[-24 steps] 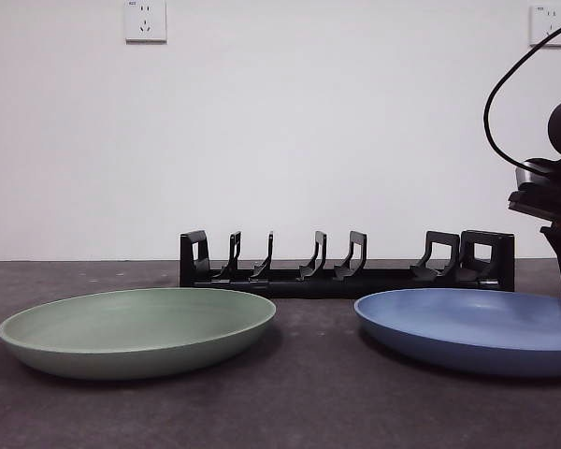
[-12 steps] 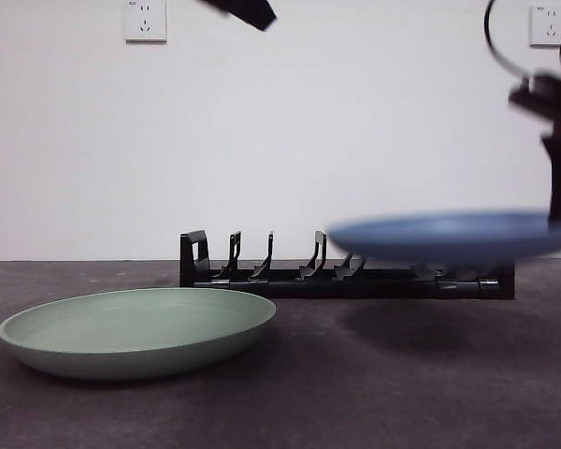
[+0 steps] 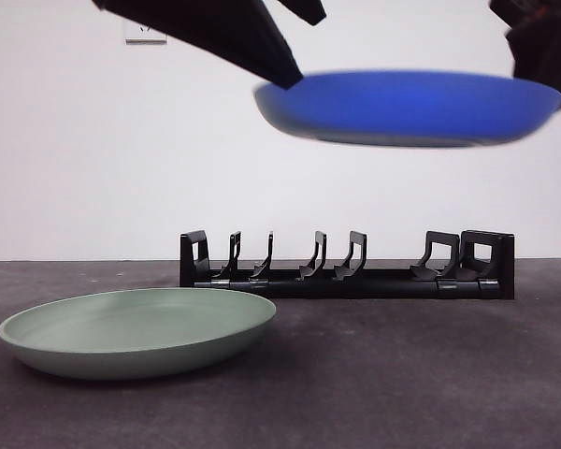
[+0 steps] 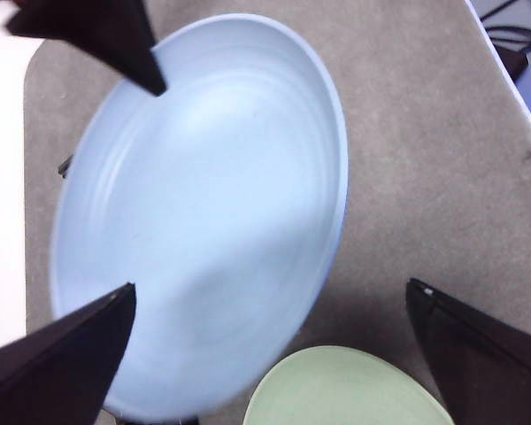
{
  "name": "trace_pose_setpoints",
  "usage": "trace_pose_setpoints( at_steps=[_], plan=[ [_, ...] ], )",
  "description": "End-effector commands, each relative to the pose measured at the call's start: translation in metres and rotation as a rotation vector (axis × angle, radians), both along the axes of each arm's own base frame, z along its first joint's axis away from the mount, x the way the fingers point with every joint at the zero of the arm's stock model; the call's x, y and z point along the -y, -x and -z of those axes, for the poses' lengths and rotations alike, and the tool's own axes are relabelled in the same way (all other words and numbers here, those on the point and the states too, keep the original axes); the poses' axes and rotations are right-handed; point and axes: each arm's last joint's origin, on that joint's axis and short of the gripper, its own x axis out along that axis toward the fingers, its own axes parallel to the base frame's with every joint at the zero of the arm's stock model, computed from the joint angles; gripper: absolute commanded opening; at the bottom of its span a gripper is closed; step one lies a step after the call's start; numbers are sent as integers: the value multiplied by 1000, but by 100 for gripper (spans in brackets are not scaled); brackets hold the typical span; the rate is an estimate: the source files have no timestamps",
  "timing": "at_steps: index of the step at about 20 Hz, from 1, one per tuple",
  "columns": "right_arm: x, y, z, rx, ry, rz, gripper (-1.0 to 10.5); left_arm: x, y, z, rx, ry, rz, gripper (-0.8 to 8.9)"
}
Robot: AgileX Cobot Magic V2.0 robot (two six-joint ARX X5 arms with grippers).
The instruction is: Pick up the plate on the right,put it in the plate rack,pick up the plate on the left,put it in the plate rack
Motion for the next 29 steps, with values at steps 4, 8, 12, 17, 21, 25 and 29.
trace_pose_setpoints(
  at_steps=[4,8,12,17,21,25,29],
  plan=[
    [-11,2,-17,27,-22,-21,-17,2,-1,3,29,-35,-15,485],
    [-13,2,-25,45,-29,-13,-16,1,-1,4,19,-51,-14,236],
    [-13,2,-31,53,-34,-15,-16,1,2,5,12,-64,-5,111],
    [-13,2,-31,53,-34,-15,-16,2,3,5,11,-65,1,20],
    [-13,3,-31,45,-32,-16,-16,2,3,5,10,-64,-1,3],
    [-13,3,-31,47,-32,-18,-16,1,3,5,10,-64,-1,-8],
    [-13,2,-31,49,-32,-18,-16,2,3,5,9,-64,-2,-8]
  ],
)
